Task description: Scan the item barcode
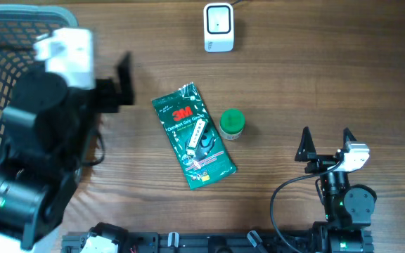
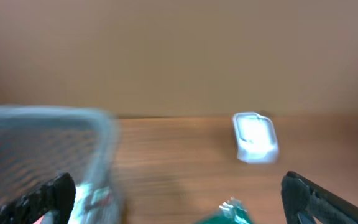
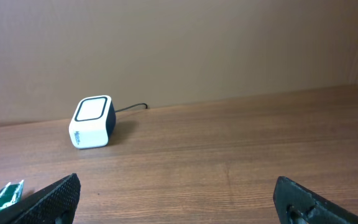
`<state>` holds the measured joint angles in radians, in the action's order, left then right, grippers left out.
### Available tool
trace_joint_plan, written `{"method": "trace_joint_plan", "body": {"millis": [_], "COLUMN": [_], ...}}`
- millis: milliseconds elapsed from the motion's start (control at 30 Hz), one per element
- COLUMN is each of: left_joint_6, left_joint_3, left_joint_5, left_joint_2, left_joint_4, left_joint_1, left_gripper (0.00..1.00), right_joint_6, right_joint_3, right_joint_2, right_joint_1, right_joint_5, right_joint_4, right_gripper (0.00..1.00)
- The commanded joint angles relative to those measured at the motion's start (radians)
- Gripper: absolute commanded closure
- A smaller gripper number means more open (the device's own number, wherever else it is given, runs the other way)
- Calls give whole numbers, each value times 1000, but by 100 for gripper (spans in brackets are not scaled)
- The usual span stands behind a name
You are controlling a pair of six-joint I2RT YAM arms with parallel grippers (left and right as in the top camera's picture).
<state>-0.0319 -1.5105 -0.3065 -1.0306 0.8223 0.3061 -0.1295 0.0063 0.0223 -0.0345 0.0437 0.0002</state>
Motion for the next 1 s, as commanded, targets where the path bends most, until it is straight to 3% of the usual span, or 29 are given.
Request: {"method": "trace_joint_plan", "body": {"millis": [0, 100, 167, 367, 467, 633, 967], "left_joint_6": [-575, -803, -814, -809, -806, -799, -782], "left_joint_3": [4, 6, 6, 6, 6, 6, 6], "left_joint_5": [-385, -372, -327, 108, 224, 277, 329], "left_joint_2": [46, 11, -61, -504, -676, -904, -1025], "left_joint_4": [82, 111, 111, 25, -26, -48, -70], "left_joint_1": [-178, -364, -455, -746, -780, -778, -771], "left_gripper": [0, 0, 0, 0, 0, 0, 0], "right_joint_6": [-2, -2, -2, -2, -2, -2, -2], "right_joint_3": [-1, -1, -1, -1, -1, -1, -1], "right_joint_2": [-5, -5, -5, -5, -5, -5, -5], "right_joint_1": [2, 2, 2, 2, 2, 2, 2], "right_joint_5": [-10, -10, -10, -10, -10, -10, -10], "right_joint_4": [3, 3, 3, 3, 3, 3, 3], "right_gripper": [0, 0, 0, 0, 0, 0, 0]}}
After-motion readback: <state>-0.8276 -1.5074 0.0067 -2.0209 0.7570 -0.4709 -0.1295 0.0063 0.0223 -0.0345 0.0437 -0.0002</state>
